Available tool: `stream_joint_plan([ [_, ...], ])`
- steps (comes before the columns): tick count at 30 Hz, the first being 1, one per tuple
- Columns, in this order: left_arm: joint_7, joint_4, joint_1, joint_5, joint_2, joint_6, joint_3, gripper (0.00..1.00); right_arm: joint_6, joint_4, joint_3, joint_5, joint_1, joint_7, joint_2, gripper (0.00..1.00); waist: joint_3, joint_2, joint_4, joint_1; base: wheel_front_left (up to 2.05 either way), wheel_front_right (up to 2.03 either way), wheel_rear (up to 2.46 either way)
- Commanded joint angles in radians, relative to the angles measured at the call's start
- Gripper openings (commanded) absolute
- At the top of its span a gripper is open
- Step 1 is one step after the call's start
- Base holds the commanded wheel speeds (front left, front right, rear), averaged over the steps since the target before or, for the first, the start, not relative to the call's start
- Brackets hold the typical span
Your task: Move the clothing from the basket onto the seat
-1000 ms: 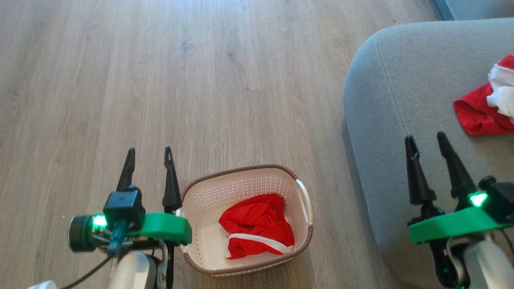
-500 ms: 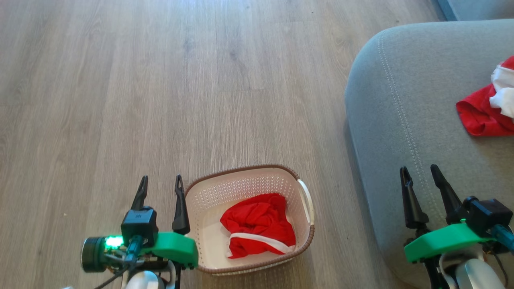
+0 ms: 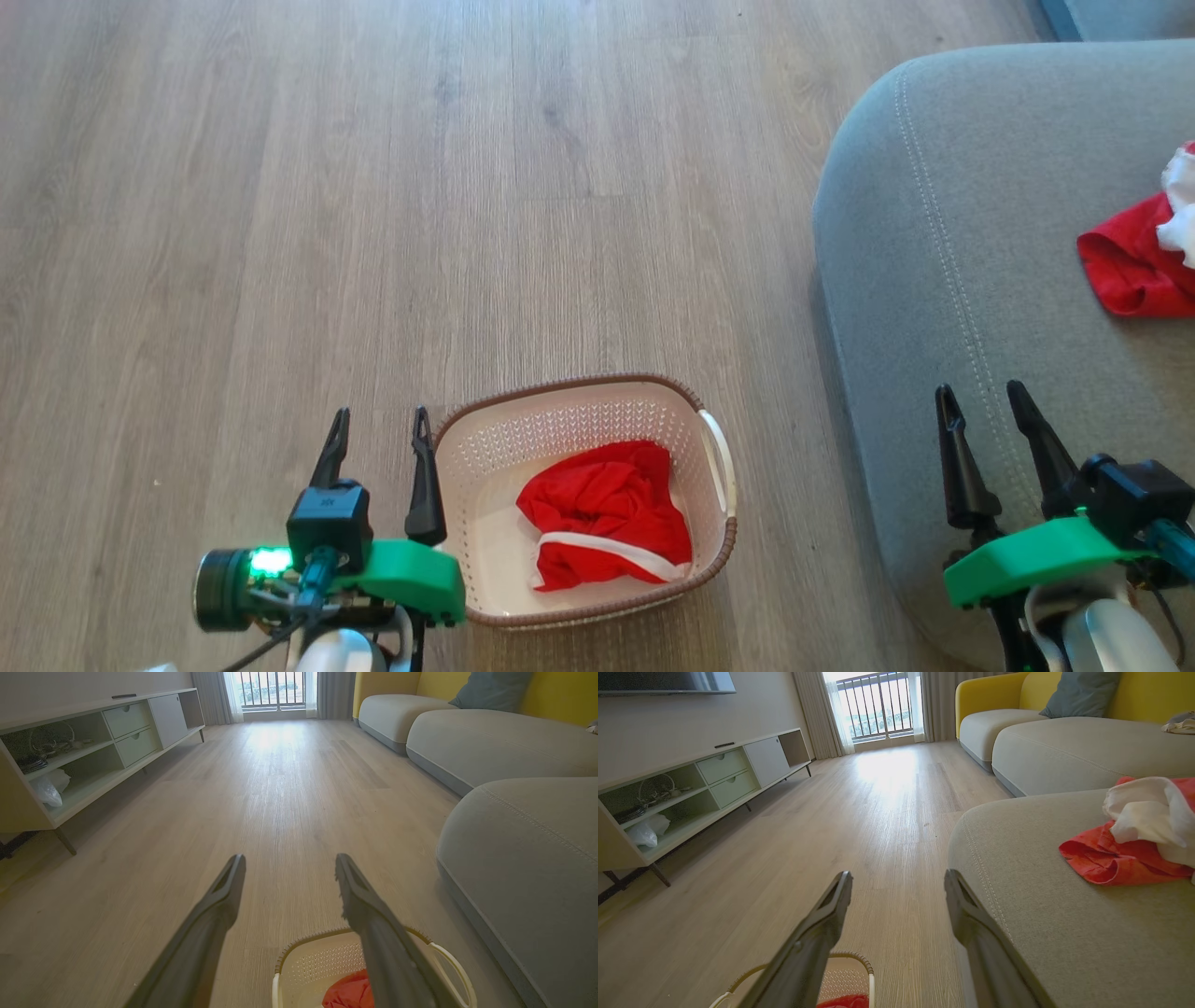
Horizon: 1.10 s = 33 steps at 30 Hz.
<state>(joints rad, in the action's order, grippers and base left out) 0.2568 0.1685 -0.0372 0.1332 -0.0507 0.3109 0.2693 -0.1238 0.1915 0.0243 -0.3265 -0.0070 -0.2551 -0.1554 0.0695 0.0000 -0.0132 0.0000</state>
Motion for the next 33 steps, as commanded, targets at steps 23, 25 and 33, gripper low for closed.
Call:
stream_joint_plan([
  [23, 0.005, 0.210, -0.255, -0.052, 0.000, -0.147, 0.094, 1.00, -0.007, -0.070, 0.034, 0.021, -0.123, -0.007, -0.002, 1.00, 0.369, 0.0000, -0.085, 0.0000, 0.00, 0.00, 0.00],
  [25, 0.005, 0.278, -0.294, -0.075, 0.000, -0.174, 0.110, 1.00, -0.007, -0.073, 0.040, 0.020, -0.137, -0.007, 0.007, 1.00, 0.413, 0.0000, -0.107, 0.0000, 0.00, 0.00, 0.00],
  [33, 0.005, 0.510, -0.467, -0.140, -0.029, -0.227, 0.153, 1.00, -0.007, -0.093, 0.056, 0.014, -0.175, -0.007, 0.053, 1.00, 0.575, 0.0000, -0.197, 0.0000, 0.00, 0.00, 0.00],
])
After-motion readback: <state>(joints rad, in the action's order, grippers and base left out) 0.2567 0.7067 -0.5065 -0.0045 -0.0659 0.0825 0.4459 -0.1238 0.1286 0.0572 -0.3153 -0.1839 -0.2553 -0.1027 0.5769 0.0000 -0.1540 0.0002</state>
